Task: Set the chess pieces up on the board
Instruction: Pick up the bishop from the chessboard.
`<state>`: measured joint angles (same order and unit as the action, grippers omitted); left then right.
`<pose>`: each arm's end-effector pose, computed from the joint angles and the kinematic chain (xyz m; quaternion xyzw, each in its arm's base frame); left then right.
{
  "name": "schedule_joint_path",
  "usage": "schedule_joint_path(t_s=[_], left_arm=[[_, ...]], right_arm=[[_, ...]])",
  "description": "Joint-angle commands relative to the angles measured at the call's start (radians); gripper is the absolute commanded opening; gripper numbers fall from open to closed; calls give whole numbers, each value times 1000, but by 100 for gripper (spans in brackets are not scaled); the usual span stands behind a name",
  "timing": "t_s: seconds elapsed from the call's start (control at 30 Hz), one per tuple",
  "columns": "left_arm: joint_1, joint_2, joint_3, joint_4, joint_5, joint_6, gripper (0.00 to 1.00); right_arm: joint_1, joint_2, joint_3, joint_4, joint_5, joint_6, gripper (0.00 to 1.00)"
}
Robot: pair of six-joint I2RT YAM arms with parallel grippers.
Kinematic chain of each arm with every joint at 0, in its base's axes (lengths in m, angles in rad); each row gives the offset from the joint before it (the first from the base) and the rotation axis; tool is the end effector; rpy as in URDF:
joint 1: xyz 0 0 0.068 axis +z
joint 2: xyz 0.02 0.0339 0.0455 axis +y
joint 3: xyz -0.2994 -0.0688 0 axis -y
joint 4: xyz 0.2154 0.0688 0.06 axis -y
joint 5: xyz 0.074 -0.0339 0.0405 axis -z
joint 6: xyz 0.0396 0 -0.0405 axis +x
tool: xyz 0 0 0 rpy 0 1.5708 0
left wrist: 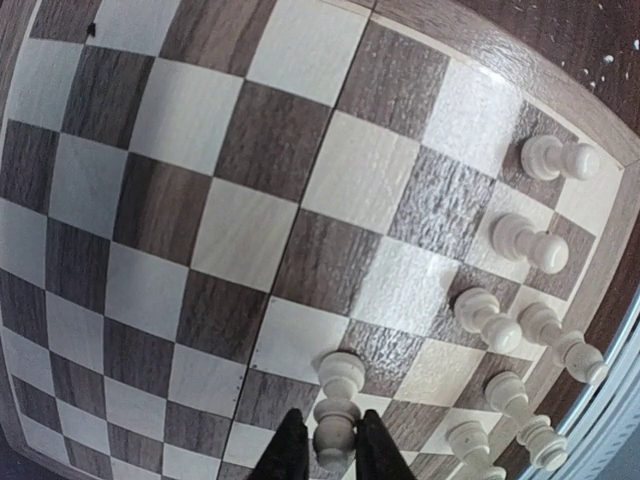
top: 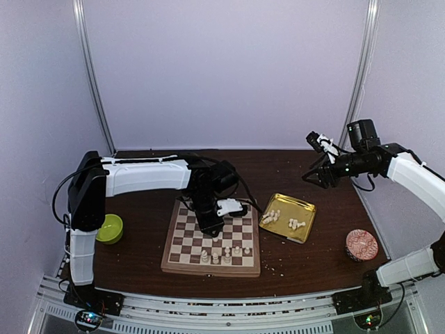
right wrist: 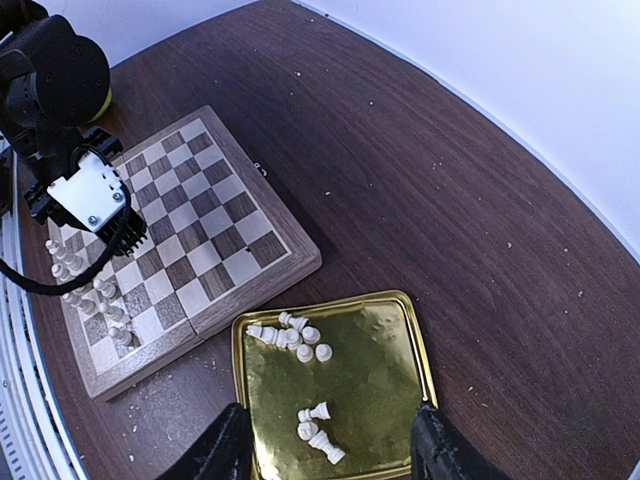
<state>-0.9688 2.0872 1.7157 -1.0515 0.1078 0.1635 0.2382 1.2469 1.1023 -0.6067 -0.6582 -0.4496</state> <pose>0.2270 -0.3379 0.2394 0.5375 0.8383 -0.0783 0.0468 0.2115 0.0763 0.3538 -0.4139 0.7738 0.2550 0.4062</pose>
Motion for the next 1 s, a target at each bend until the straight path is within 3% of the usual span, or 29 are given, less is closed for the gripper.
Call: schedule_joint_path(t_s=[0.0, 0.27, 0.53, 0.97], left_arm=[[-4, 2, 22, -27, -10, 4, 13], [1, -66, 4, -56, -55, 10, 1], [28, -200, -131, -59, -65, -21, 1], [27, -369, -374, 44, 124, -56, 6]], right_arm=[[7, 7, 9, -11, -11, -14, 53], [9, 14, 11, -15, -8, -15, 53], [10, 23, 10, -15, -4, -19, 53], [22, 38, 16, -23, -2, -21, 53]])
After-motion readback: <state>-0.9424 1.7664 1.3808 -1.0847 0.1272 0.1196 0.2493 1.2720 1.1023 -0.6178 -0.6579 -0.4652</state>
